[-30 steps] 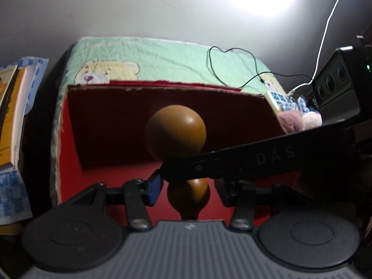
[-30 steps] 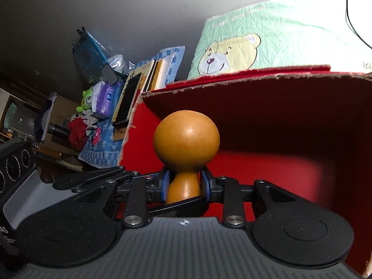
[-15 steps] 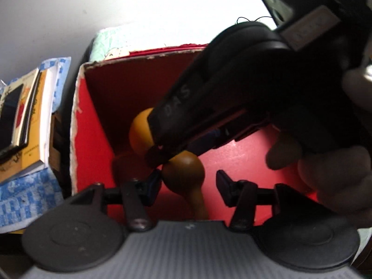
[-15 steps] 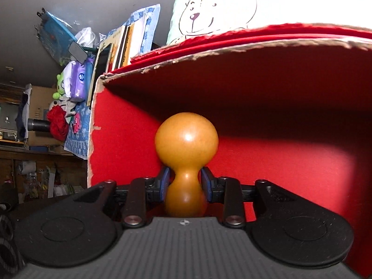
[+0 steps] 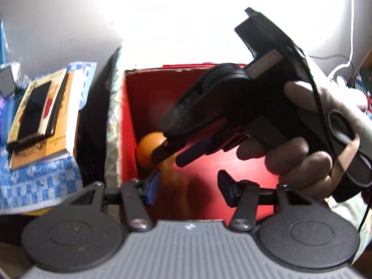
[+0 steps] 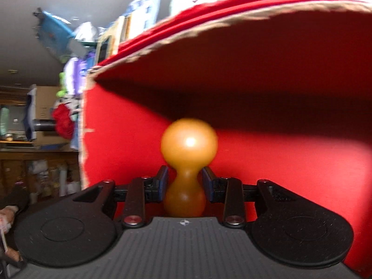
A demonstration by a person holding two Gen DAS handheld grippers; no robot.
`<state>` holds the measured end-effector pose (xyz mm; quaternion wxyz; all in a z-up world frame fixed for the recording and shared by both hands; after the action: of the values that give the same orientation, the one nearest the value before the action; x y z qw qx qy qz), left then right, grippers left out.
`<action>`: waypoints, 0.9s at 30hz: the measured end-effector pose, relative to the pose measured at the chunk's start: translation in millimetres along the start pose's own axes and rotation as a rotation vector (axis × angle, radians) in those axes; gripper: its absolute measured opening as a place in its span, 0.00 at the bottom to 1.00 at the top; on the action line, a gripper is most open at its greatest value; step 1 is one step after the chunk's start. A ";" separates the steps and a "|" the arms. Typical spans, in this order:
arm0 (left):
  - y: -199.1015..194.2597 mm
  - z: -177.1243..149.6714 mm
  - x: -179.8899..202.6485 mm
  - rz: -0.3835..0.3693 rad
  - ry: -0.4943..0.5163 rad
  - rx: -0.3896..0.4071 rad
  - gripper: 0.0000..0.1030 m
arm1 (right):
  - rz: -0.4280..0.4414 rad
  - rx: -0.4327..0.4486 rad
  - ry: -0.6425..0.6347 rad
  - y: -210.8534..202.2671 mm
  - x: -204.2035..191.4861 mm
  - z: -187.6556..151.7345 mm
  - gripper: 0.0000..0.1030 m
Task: Organize objects
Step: 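Lower the gourd into the red box and open the right gripper, then withdraw the open right gripper from the red box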
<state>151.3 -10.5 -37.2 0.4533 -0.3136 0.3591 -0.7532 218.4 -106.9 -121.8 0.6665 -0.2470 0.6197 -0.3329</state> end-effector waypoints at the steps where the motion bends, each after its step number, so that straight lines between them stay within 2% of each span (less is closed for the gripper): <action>1: 2.7 3.9 -1.3 -0.002 -0.005 0.003 0.54 | -0.022 0.008 -0.013 -1.3 -0.6 -0.7 0.41; 3: 3.3 4.7 0.5 0.013 -0.002 0.003 0.55 | -0.054 0.030 -0.047 -7.1 -2.7 -2.2 0.41; 6: 12.6 8.7 2.2 0.026 0.002 -0.002 0.59 | -0.059 0.084 -0.083 -24.5 -5.8 -5.0 0.41; 10: 14.4 11.9 4.8 0.017 -0.030 -0.012 0.59 | -0.137 0.219 -0.169 -56.4 -9.3 -12.7 0.41; 14: 14.0 13.9 9.3 0.063 -0.033 -0.012 0.59 | -0.228 0.342 -0.231 -83.9 -6.5 -23.8 0.41; 20: 9.7 14.6 18.1 0.128 -0.044 -0.012 0.60 | -0.291 0.485 -0.205 -117.8 -8.3 -52.5 0.41; 25: 0.3 9.7 30.6 0.238 -0.013 -0.009 0.63 | -0.315 0.539 -0.209 -133.5 -11.5 -80.2 0.41; 27: -6.6 6.4 36.4 0.253 -0.012 -0.002 0.64 | -0.323 0.586 -0.202 -143.7 -12.4 -92.3 0.41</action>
<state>139.1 -43.0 -22.9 0.5466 -0.2707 0.3940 -0.6876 107.1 -184.2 -17.2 0.7056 -0.1719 0.3816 -0.5719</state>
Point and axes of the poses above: each gripper's, at about its wrist camera, not at the fingertips, and y roughly the way its jaws point, x to its right, z to its top, the point moved 6 cm from there along y, roughly the way its jaws point, and after that the axes turned 4 degrees about -y, right-handed, at the moved point
